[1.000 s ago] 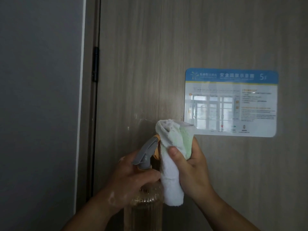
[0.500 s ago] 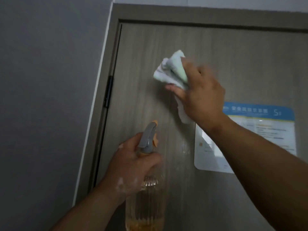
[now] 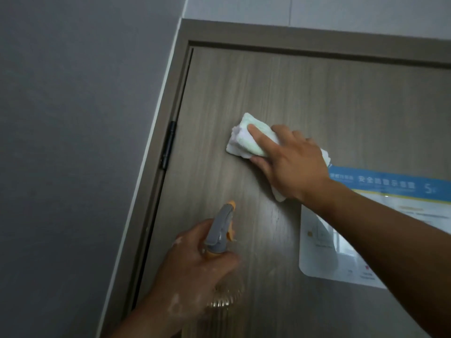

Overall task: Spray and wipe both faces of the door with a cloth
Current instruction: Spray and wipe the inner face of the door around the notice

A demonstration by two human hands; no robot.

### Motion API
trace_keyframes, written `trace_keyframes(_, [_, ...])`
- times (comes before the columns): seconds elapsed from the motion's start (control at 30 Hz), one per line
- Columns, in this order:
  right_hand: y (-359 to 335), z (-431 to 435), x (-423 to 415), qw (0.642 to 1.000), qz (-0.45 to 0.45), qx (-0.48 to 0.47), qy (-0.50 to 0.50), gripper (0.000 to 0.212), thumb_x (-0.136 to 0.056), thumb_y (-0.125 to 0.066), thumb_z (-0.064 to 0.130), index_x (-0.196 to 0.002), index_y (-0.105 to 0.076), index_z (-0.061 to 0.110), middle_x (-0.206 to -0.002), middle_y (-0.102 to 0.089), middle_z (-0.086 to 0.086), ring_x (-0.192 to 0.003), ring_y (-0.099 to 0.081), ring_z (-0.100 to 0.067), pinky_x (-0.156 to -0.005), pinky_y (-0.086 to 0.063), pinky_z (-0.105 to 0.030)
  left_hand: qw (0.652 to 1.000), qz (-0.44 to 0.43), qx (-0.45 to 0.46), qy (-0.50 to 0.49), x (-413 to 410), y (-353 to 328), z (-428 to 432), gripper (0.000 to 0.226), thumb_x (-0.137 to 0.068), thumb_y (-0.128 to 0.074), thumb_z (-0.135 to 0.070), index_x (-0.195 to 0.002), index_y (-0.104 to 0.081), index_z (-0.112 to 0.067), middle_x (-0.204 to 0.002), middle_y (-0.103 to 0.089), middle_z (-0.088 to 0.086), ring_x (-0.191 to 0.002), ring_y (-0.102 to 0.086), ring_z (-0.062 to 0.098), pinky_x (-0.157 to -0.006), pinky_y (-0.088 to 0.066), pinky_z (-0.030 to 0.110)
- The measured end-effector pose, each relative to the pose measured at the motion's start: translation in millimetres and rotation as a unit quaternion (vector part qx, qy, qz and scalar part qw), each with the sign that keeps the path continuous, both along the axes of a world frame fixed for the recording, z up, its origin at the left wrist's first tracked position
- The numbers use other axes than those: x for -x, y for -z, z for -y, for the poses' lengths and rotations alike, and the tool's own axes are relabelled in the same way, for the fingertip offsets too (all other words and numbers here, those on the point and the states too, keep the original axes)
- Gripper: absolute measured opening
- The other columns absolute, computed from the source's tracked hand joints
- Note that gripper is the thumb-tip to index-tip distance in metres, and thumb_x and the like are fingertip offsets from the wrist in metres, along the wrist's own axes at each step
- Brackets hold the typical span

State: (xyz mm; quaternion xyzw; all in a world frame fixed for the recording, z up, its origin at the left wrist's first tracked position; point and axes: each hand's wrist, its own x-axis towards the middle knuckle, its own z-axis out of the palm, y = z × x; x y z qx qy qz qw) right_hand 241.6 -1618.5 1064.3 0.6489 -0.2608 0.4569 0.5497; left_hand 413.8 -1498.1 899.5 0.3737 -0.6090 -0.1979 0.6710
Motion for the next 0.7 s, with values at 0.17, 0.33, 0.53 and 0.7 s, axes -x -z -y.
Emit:
trace_keyframes(0.17, [-20.1,-4.9,17.8,0.998,-0.063,-0.002,-0.02,0.067,-0.089,-0.045,0.074,-0.138,-0.062,0.032,-0.098,-0.069,-0.004,-0.071,-0.066,-0.033,-0.067,-0.044,-0.036,1.0,-0.011,-0.001,0.004,0.0,-1.5,0.4,0.042,-0.06,-0.077,-0.02,-0.099,-0.074,-0.036,-0.079,-0.069,0.021,-0.065,-0.068,0.033,-0.068,-0.056,0.062])
trace_keyframes(0.33, [-12.7,-0.4,7.9,0.998,-0.023,-0.049,-0.008,0.066,-0.093,-0.038,0.077,-0.151,-0.041,0.048,-0.137,-0.052,-0.003,-0.108,-0.06,-0.029,-0.07,-0.05,-0.04,1.0,-0.023,0.005,0.006,-0.8,1.2,13.7,0.043,-0.056,-0.078,-0.022,-0.098,-0.074,-0.032,-0.062,-0.058,0.005,-0.063,-0.062,0.024,-0.071,-0.057,0.065])
trace_keyframes(0.53, [15.0,10.4,-6.0,0.999,-0.004,0.041,0.004,0.051,-0.098,-0.053,0.056,-0.146,-0.055,0.036,-0.121,-0.062,-0.008,-0.087,-0.059,-0.032,-0.063,-0.042,-0.036,0.999,-0.032,0.012,-0.012,0.0,11.0,22.4,0.044,-0.058,-0.075,-0.017,-0.096,-0.073,-0.039,-0.077,-0.07,0.021,-0.067,-0.073,0.034,-0.068,-0.059,0.058])
trace_keyframes(0.7, [94.4,9.9,2.1,0.994,-0.099,0.04,-0.022,0.061,-0.09,-0.069,0.032,-0.149,-0.054,0.031,-0.133,-0.061,-0.015,-0.096,-0.059,-0.036,-0.073,-0.045,-0.043,0.998,-0.051,0.003,-0.024,-6.4,26.3,12.5,0.04,-0.063,-0.081,-0.009,-0.09,-0.077,-0.038,-0.08,-0.074,0.018,-0.069,-0.075,0.027,-0.067,-0.063,0.057])
